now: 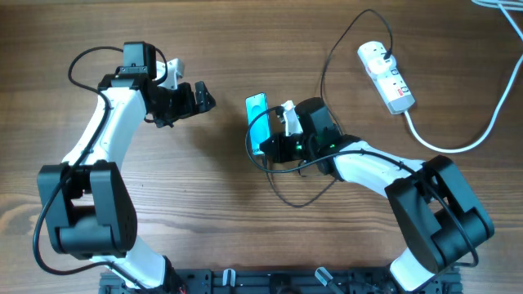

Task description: Plug charger to phone and switch on socket

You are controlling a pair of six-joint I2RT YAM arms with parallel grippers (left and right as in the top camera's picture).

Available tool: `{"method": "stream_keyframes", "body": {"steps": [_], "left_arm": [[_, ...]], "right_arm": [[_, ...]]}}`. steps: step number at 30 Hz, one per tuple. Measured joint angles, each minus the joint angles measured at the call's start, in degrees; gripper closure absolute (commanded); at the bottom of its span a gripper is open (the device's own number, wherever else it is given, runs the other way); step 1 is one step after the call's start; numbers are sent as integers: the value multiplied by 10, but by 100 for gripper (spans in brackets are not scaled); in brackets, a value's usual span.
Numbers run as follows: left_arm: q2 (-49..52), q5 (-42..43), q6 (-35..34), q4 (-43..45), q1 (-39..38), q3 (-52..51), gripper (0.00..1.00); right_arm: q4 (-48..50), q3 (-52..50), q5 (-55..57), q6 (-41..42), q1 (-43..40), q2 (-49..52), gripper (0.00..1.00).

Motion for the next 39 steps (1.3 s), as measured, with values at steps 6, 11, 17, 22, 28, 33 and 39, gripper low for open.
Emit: {"method": "stream_keyframes", "body": {"steps": [6,11,17,22,28,33,39], "left_arm": [[0,0,0,0,0,0,0],[0,0,0,0,0,0,0],[0,0,0,0,0,0,0],[0,0,0,0,0,0,0],[0,0,0,0,0,0,0],[0,0,0,0,0,0,0],[0,0,0,0,0,0,0]], "right_arm": [[4,0,2,0,0,0,96],[4,0,2,0,0,0,96],[4,0,2,0,0,0,96],[4,0,3,0,0,0,95],[26,0,16,-2,23,12,96],[25,0,29,-2,28,17,96],[28,0,35,14,28,17,96]]}}
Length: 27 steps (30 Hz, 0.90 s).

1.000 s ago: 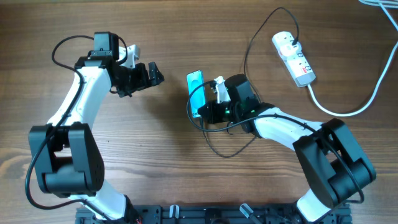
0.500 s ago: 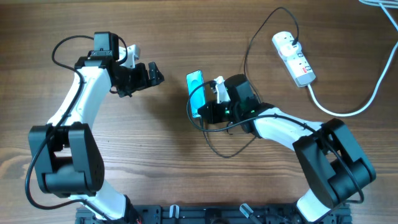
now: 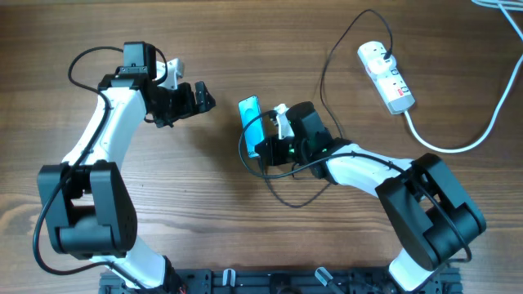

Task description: Plug charger to phone and switch on socket

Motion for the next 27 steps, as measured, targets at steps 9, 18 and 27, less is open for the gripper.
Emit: {"method": "stream_keyframes", "body": {"steps": [9,18,27], "left_arm": [[0,0,0,0,0,0,0],[0,0,0,0,0,0,0],[0,0,0,0,0,0,0]], "right_arm": [[-5,0,1,61,0,0,96],[-4,0,2,71,0,0,96],[2,0,8,90,0,0,96]]}}
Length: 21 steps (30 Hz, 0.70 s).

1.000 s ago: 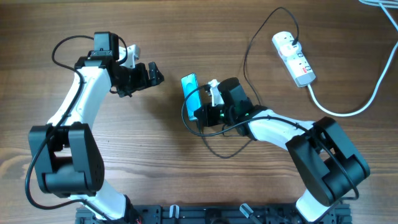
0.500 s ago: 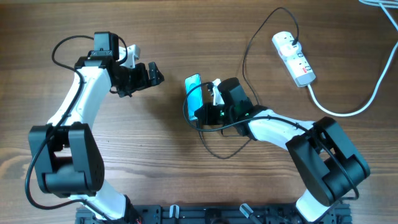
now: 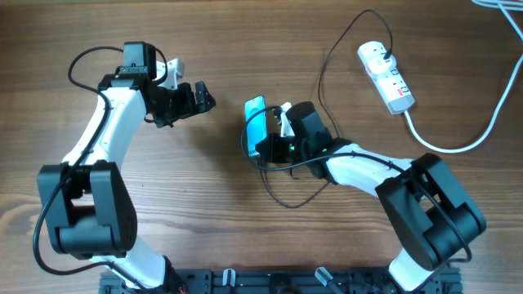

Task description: Plug charger to phone and switch on socket

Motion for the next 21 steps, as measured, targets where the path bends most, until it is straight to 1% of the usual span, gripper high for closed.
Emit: {"method": "stream_keyframes", "body": {"steps": [14,21], "left_arm": [[0,0,0,0,0,0,0],[0,0,0,0,0,0,0]], "right_arm": [[0,0,0,2,0,0,96],[0,0,0,2,0,0,92]]}}
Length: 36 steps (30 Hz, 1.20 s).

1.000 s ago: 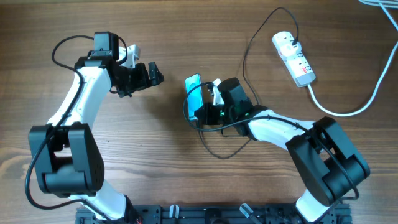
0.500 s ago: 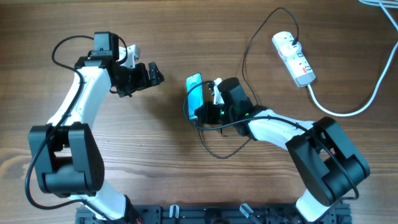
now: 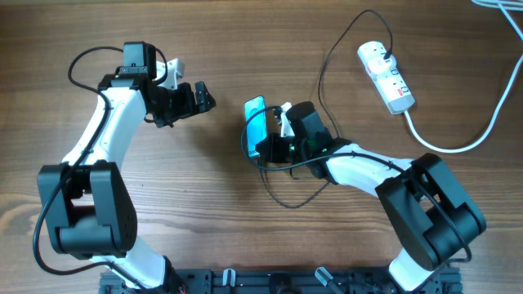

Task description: Plug charger to phone and switch on socket

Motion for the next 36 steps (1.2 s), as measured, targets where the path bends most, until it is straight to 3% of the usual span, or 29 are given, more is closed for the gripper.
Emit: {"method": "stream_keyframes", "body": {"steps": [17,22,26,28,36], "left_arm": [[0,0,0,0,0,0,0],[0,0,0,0,0,0,0],[0,0,0,0,0,0,0],[0,0,0,0,0,0,0],[0,0,0,0,0,0,0]], "right_arm": [[0,0,0,0,0,0,88],[0,0,0,0,0,0,77],[0,0,0,0,0,0,75],[0,0,0,0,0,0,67],[0,0,0,2,0,0,53]]}}
